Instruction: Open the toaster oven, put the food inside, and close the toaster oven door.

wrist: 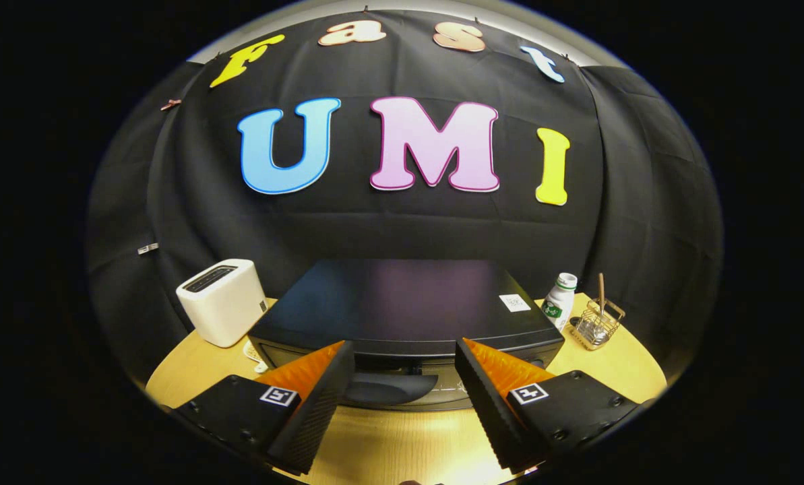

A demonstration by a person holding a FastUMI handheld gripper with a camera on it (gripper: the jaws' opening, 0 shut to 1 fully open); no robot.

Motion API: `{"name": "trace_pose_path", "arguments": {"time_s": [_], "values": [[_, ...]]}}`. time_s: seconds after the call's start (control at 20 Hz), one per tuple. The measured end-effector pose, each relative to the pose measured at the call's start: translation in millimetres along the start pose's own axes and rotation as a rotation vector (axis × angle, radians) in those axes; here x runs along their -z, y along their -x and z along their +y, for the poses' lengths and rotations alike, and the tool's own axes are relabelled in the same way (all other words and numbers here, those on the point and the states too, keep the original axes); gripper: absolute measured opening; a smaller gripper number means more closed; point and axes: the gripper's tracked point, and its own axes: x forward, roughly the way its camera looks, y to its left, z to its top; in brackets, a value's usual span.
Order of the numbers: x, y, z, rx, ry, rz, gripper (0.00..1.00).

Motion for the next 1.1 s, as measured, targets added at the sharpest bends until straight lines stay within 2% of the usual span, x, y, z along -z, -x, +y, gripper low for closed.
{"name": "trace_pose_path", "arguments": {"time_s": [0.15, 0.2, 0.3, 0.45, 0.75, 1.1], "values": [[18.0, -8.0, 0.3, 0.016, -0.017, 0.063, 0.98], [12.4, -7.4, 2.9, 0.017, -0.012, 0.035, 0.98], [21.9, -7.5, 14.9, -0.02, -0.008, 0.058, 0.98], [25.8, -5.4, 11.5, -0.017, -0.033, 0.084, 0.99], [45.0, 24.6, 11.4, -0.007, -0.017, 0.138, 0.99], [97.7, 66.9, 11.4, 0.009, 0.024, 0.251, 0.99]]}}
